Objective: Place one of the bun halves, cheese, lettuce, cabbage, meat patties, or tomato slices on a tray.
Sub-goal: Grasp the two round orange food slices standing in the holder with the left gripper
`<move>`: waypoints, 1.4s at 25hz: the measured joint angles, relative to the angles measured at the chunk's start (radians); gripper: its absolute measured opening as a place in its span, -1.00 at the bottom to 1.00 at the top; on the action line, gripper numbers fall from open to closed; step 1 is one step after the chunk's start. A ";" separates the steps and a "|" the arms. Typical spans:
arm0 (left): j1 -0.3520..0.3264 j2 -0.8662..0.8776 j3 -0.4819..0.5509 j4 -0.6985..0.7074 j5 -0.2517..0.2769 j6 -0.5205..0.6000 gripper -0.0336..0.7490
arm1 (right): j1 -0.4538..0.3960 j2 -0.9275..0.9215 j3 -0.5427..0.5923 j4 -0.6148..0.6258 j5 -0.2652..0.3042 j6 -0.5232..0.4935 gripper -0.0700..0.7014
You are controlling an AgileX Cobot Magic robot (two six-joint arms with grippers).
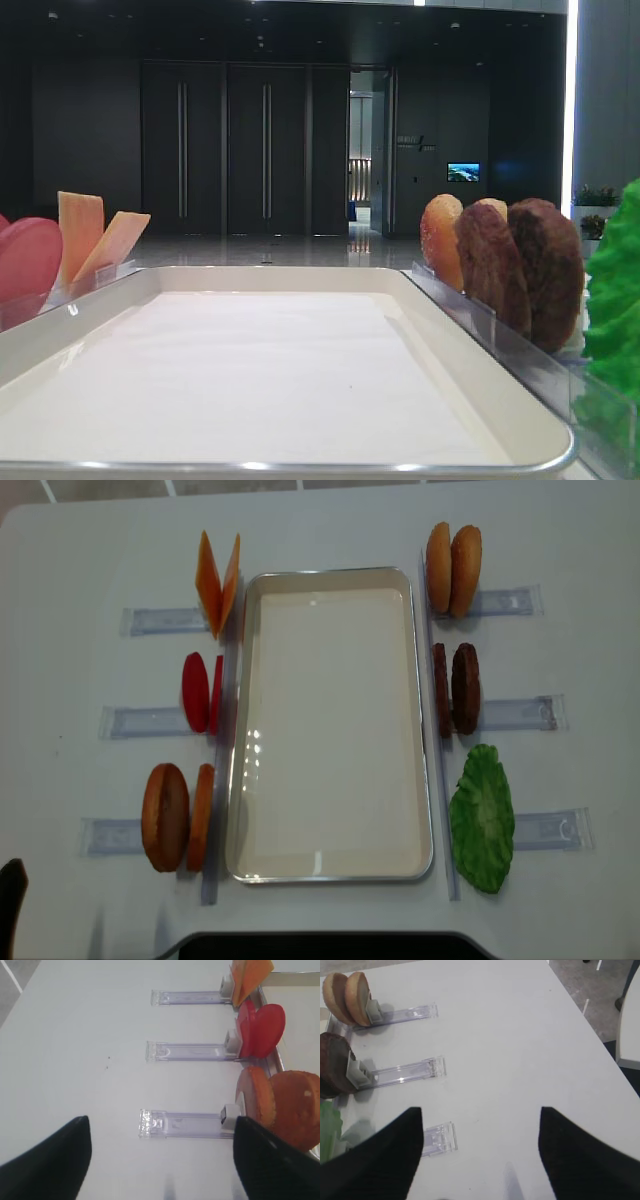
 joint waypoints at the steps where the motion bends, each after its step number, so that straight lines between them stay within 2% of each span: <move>1: 0.000 0.000 0.000 0.000 0.000 0.000 0.85 | 0.000 0.000 0.000 0.000 0.000 0.000 0.40; 7: 0.000 0.048 -0.012 0.000 0.020 -0.002 0.85 | 0.000 0.000 0.000 0.000 0.000 0.000 0.40; 13: 0.000 0.274 -0.081 0.000 0.120 -0.053 0.85 | 0.000 0.000 0.000 0.000 0.000 0.000 0.40; 15: 0.000 0.362 -0.112 0.000 0.138 -0.067 0.85 | 0.000 0.000 0.000 0.000 0.000 0.000 0.40; 21: 0.000 0.607 -0.243 -0.011 0.138 -0.070 0.85 | 0.000 0.000 0.000 0.000 0.000 0.000 0.40; 25: 0.000 0.811 -0.352 -0.093 0.138 -0.057 0.85 | 0.000 0.000 0.000 0.000 0.000 0.000 0.40; 30: 0.000 0.949 -0.399 -0.105 0.137 -0.044 0.85 | 0.000 0.000 0.000 0.000 0.000 0.000 0.40; 35: 0.000 1.086 -0.405 -0.027 0.130 -0.037 0.85 | 0.000 0.000 0.000 0.000 0.000 0.000 0.40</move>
